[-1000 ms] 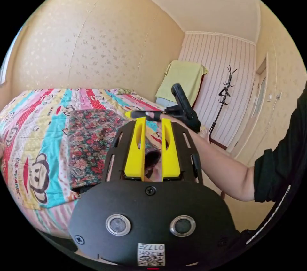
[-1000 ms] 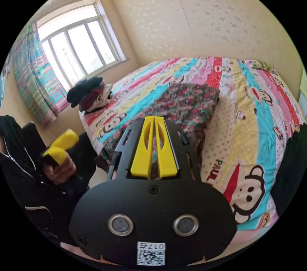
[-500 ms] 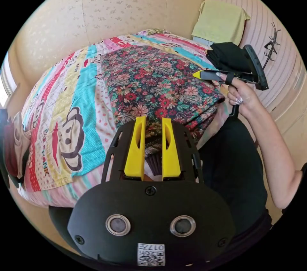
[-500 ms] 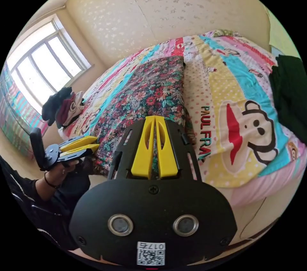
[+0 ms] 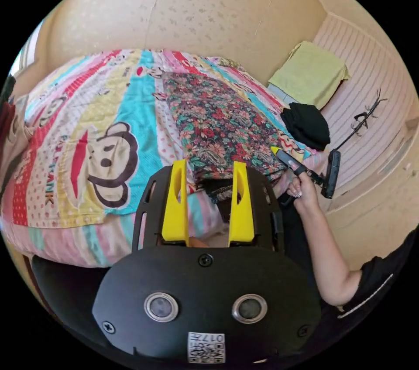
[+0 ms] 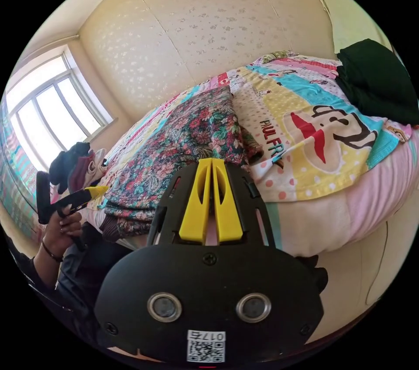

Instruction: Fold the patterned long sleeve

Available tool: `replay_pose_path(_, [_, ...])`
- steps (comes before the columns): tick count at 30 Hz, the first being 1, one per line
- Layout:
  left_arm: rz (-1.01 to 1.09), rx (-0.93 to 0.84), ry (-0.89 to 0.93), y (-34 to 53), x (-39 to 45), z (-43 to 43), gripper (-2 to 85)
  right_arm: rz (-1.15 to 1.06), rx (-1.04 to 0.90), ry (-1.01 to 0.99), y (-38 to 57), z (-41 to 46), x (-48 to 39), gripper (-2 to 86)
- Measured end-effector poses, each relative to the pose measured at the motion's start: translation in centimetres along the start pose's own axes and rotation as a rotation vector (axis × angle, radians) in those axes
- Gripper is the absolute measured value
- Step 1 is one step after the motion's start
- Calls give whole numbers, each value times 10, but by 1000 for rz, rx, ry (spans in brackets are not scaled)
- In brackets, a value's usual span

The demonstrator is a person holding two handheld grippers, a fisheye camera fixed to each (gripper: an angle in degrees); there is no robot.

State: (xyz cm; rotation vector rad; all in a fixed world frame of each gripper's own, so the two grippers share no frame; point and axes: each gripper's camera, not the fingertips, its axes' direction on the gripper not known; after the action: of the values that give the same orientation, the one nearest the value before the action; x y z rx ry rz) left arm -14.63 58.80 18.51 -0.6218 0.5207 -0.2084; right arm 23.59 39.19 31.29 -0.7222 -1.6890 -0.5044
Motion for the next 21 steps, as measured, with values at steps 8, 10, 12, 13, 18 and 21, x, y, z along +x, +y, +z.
replay_pose_path(8, [-148, -76, 93, -22, -47, -1, 158, -126, -2, 147, 8, 15, -20, 2])
replay_pose_path(10, [-144, -17, 61, -26, -48, -8, 155, -146, 0, 159, 10, 19, -21, 2])
replay_pose_path(12, [-139, -30, 102, -30, -49, -6, 155, -160, 12, 159, 13, 22, -21, 2])
replay_pose_path(13, [-145, -64, 137, -33, -50, -2, 155, -160, 17, 151, 15, 24, -20, 2])
replay_pose_path(18, [-157, -55, 164, -42, -51, -3, 161, -179, 28, 146, 24, 30, -20, 2])
replay_pose_path(21, [-179, -45, 171, -49, -51, -7, 157, -215, 42, 173, 30, 35, -27, 3])
